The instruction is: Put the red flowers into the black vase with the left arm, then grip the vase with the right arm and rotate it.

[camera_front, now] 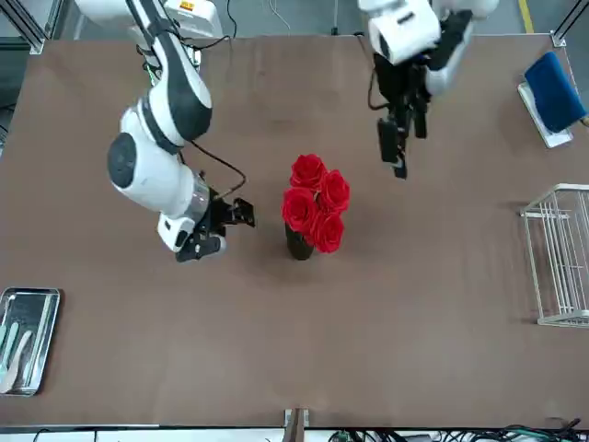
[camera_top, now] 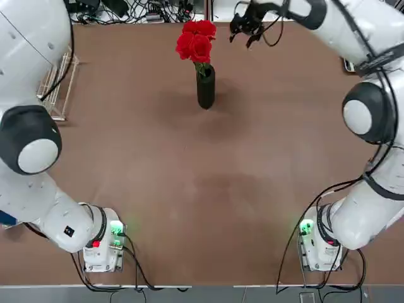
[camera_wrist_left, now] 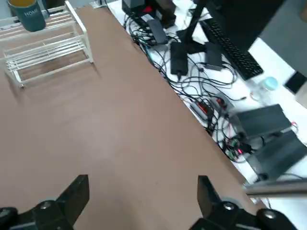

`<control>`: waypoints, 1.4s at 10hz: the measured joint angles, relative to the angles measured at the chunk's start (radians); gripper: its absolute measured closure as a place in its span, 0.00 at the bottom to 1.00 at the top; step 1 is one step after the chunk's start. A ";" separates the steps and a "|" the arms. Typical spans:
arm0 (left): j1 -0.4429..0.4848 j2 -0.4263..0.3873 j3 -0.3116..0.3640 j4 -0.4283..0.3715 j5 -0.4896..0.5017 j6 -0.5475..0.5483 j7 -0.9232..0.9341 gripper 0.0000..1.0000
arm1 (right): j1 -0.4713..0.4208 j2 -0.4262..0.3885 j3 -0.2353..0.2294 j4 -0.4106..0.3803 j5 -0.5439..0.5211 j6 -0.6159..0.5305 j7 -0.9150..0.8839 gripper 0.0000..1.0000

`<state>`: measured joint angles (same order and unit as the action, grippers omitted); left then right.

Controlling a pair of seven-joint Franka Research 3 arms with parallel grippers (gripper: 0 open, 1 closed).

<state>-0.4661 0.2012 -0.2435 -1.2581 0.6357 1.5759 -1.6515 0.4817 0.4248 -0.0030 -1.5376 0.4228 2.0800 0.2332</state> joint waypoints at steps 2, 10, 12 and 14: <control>0.127 -0.005 -0.002 0.000 -0.070 0.022 0.133 0.00 | 0.040 0.055 0.017 0.000 0.004 0.078 0.058 0.00; 0.547 -0.024 0.013 -0.051 -0.498 0.070 0.996 0.00 | 0.068 0.100 0.066 -0.038 0.006 0.115 0.097 0.00; 0.537 -0.036 0.011 -0.139 -0.502 0.066 1.141 0.00 | 0.069 0.100 0.071 -0.048 0.006 0.121 0.101 0.00; 0.519 -0.085 0.009 -0.255 -0.503 0.048 1.291 0.00 | 0.072 0.100 0.074 -0.052 0.006 0.133 0.102 0.00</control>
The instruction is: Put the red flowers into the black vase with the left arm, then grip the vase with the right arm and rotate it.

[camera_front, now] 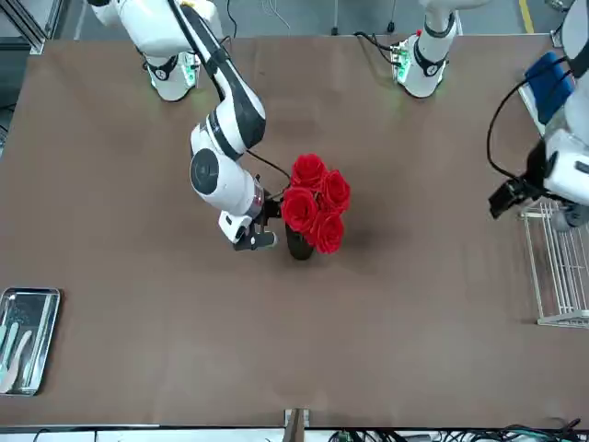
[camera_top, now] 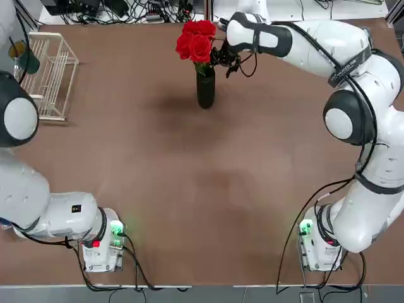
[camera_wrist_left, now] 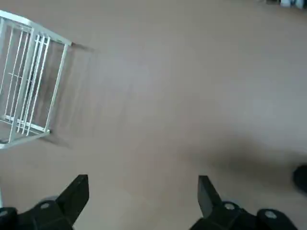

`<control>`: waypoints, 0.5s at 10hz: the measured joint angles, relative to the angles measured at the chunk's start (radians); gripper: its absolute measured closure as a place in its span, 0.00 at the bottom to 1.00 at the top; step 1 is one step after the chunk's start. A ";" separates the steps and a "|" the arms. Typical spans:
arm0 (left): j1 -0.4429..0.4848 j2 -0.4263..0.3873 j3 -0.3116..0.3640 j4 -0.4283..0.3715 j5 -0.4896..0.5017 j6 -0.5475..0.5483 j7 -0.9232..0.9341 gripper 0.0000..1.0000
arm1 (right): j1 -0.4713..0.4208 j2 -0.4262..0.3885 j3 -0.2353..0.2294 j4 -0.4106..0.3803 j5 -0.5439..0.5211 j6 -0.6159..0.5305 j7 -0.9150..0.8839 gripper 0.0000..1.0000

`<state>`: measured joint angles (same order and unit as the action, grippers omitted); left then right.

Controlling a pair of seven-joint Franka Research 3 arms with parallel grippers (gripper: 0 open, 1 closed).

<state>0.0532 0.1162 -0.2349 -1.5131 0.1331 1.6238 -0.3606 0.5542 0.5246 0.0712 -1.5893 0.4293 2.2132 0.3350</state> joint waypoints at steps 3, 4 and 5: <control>-0.001 -0.041 0.014 -0.091 -0.064 0.001 0.147 0.00 | 0.006 0.000 0.002 -0.002 0.001 0.017 0.003 0.00; -0.001 -0.041 0.018 -0.093 -0.070 0.003 0.167 0.00 | 0.010 0.000 0.003 -0.003 0.001 0.028 0.006 0.03; -0.004 -0.040 0.018 -0.097 -0.072 0.013 0.174 0.00 | 0.015 0.002 0.003 -0.006 0.001 0.041 0.009 0.04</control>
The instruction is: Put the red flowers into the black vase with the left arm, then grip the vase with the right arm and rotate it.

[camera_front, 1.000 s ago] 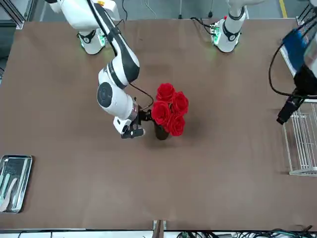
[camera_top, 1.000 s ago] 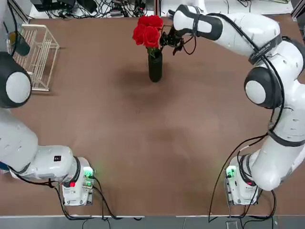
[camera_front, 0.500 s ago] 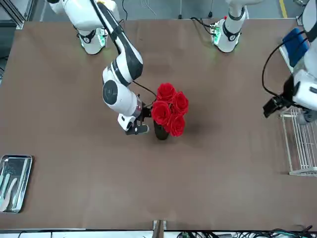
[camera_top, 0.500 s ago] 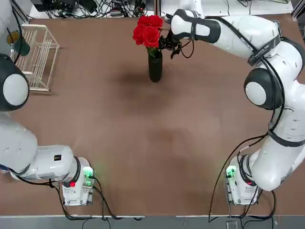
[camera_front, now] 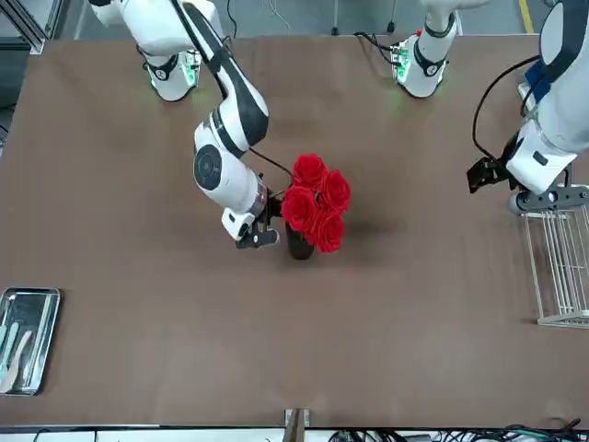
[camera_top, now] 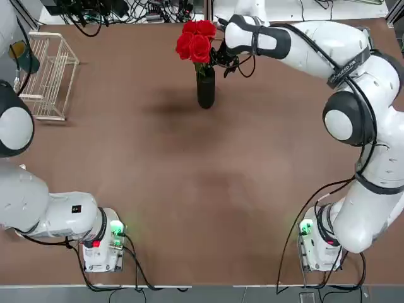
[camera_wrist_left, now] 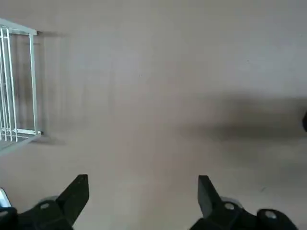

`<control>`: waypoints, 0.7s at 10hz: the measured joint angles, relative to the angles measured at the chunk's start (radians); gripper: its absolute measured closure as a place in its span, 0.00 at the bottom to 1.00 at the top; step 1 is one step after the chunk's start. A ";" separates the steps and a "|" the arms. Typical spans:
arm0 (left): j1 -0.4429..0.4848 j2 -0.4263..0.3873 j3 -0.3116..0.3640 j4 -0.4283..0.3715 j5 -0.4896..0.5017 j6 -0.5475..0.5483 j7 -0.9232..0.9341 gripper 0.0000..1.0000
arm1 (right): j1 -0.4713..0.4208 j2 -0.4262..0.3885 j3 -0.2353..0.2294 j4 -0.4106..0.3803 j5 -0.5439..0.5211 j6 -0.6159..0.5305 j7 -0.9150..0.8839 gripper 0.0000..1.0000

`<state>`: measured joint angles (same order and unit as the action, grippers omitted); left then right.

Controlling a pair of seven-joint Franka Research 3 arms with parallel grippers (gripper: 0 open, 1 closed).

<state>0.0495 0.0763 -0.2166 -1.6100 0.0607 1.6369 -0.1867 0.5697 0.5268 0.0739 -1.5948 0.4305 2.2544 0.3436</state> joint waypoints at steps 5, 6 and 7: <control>-0.015 -0.012 0.012 0.000 0.000 0.023 0.000 0.00 | 0.015 0.026 0.000 -0.011 0.000 0.041 0.001 0.19; -0.025 -0.021 0.016 0.002 0.000 0.023 0.000 0.00 | 0.015 0.026 0.000 -0.011 0.000 0.041 0.001 0.37; -0.034 -0.036 0.019 0.006 0.000 0.023 0.000 0.00 | 0.015 0.026 -0.001 -0.011 0.000 0.041 0.001 0.45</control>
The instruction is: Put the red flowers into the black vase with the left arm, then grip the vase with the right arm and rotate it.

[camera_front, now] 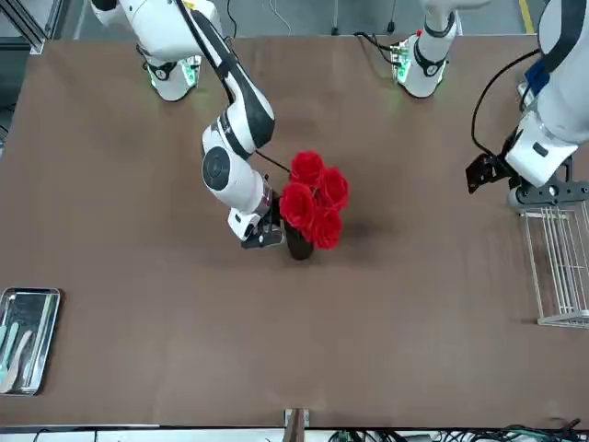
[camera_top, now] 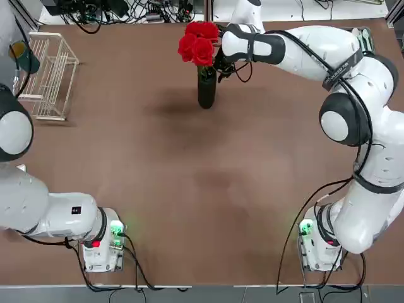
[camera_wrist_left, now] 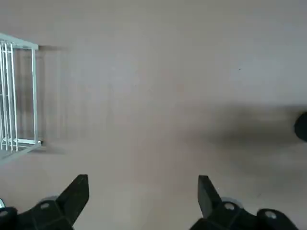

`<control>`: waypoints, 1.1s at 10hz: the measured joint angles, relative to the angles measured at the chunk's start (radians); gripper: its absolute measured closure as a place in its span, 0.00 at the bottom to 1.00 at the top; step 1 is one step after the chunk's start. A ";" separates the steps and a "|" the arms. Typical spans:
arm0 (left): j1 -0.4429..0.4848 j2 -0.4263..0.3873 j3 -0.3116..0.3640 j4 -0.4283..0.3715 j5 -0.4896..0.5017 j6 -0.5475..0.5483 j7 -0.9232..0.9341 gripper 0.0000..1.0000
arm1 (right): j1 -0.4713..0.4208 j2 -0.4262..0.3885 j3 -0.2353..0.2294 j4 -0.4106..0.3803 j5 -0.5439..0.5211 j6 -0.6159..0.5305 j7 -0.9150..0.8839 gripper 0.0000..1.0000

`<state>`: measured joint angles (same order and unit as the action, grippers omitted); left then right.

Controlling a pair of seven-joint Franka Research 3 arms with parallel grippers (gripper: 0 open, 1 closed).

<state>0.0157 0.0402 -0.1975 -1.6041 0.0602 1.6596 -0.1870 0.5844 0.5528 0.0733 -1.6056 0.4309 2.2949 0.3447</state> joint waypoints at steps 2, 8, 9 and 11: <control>-0.001 -0.026 0.005 0.017 0.000 -0.017 0.000 0.00 | 0.000 0.000 -0.001 0.000 0.000 0.000 0.000 0.55; 0.003 -0.020 0.013 0.021 0.000 -0.027 0.000 0.00 | 0.000 0.000 -0.001 0.001 -0.001 0.000 -0.003 0.72; 0.003 -0.020 0.014 0.025 0.000 -0.027 0.000 0.00 | 0.000 0.000 -0.001 0.002 -0.001 0.000 -0.003 0.73; 0.004 -0.020 0.016 0.032 0.000 -0.027 0.000 0.00 | 0.000 0.000 -0.001 0.023 -0.050 -0.038 -0.006 0.73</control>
<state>0.0200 0.0199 -0.1815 -1.5722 0.0600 1.6325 -0.1874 0.5845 0.5532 0.0723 -1.5828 0.3807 2.2571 0.3388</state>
